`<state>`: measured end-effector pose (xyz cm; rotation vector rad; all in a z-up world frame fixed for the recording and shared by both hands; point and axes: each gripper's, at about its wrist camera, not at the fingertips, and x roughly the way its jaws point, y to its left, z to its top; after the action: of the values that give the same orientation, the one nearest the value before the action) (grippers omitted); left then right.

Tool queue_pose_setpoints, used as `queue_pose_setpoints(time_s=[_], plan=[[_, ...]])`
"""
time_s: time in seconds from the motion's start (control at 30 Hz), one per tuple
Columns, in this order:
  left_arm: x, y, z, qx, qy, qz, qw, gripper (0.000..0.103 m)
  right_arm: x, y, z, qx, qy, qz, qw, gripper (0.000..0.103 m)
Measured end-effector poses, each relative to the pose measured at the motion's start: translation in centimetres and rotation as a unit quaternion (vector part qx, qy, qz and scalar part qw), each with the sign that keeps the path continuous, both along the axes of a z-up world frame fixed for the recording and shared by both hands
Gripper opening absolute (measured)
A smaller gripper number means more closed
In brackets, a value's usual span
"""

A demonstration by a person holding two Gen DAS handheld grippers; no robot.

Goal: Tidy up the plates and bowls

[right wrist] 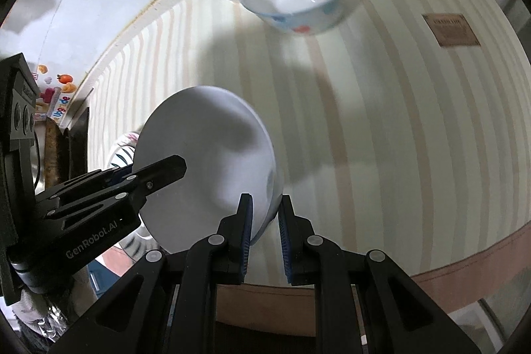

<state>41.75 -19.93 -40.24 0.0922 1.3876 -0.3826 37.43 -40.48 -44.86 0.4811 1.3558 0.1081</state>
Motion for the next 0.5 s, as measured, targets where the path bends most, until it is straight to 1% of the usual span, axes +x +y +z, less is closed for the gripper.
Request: queue_pose_setpoints(time_s=[0.23, 0.5], plan=[[-0.4, -1.2, -2.7, 0.006, 0.015, -0.003, 0.9999, 0.019, -0.5, -0.8, -1.8, -0.010, 0.009, -0.009, 1.000, 0.018], [-0.5, -2.4, -4.2, 0.028, 0.014, -0.013, 0.9994, 0.019, -0.3, -1.0, -3.3, -0.016, 0.017, -0.010, 1.000, 0.018]])
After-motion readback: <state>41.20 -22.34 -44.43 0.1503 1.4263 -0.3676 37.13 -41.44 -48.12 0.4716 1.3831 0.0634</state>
